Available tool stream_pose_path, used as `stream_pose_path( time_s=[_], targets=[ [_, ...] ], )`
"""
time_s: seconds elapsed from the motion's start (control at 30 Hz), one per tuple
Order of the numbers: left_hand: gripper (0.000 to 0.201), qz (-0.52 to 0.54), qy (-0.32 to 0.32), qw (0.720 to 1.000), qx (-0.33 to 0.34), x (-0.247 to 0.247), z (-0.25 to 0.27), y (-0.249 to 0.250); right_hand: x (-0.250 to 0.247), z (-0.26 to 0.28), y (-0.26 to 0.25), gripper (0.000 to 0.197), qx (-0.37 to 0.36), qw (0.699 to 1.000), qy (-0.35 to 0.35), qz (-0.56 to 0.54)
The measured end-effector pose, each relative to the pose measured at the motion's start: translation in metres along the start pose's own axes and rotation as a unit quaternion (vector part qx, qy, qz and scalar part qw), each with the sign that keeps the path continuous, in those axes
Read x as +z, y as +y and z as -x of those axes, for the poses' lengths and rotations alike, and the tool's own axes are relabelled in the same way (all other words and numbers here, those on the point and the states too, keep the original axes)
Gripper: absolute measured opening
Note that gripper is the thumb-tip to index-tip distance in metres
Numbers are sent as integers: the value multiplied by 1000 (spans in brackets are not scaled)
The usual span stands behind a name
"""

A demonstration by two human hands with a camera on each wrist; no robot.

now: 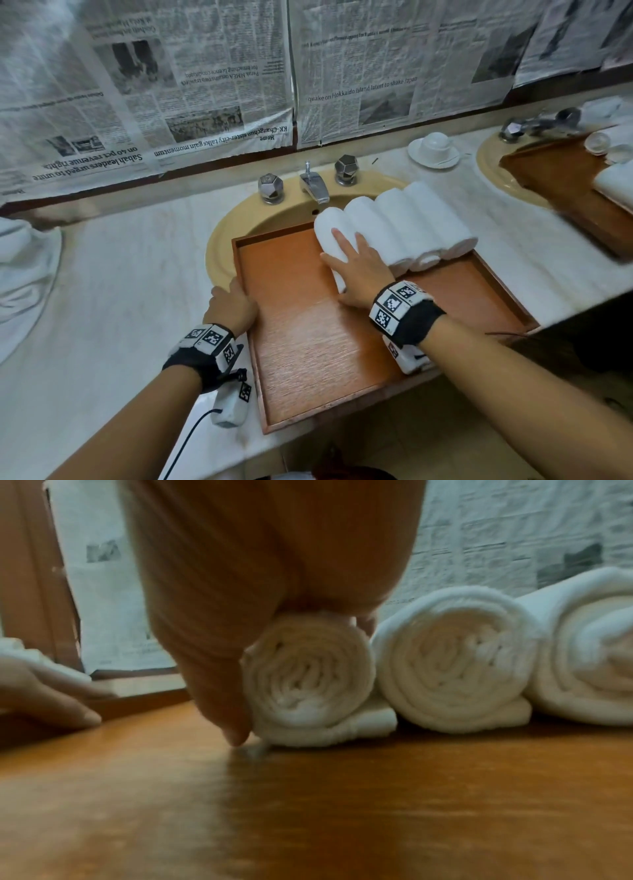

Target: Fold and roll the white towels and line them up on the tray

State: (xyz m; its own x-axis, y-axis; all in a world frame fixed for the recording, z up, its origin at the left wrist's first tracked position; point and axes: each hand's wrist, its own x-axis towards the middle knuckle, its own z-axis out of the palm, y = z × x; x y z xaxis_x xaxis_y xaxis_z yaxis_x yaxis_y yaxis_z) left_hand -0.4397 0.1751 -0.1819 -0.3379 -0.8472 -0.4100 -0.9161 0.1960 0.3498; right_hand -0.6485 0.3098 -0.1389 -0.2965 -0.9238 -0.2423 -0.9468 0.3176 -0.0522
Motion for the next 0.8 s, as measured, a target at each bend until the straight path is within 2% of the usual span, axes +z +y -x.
stream_pose_path(
  time_s=[0.27,0.43,0.5,0.57,0.67,0.8],
  targets=[
    [46,21,-9,1000,0,-2,0,0,-2,-2,3,77,2,1000,1,10],
    [57,86,-60,994,39,-15,8,-7,-14,-4,-18,72,57,998,-35,6],
    [63,118,-56,989,68,-18,12,-19,-25,-6,-41,67,81,994,-64,-27],
    [64,151,-39,985,80,-21,19,-38,-34,-8,-70,65,71,994,-69,-55],
    [54,198,-26,978,56,-28,32,-78,-41,-11,-127,64,22,992,-65,-106],
    [36,209,9,977,35,-47,50,-152,-34,-22,-215,58,-71,979,-51,-183]
  ],
)
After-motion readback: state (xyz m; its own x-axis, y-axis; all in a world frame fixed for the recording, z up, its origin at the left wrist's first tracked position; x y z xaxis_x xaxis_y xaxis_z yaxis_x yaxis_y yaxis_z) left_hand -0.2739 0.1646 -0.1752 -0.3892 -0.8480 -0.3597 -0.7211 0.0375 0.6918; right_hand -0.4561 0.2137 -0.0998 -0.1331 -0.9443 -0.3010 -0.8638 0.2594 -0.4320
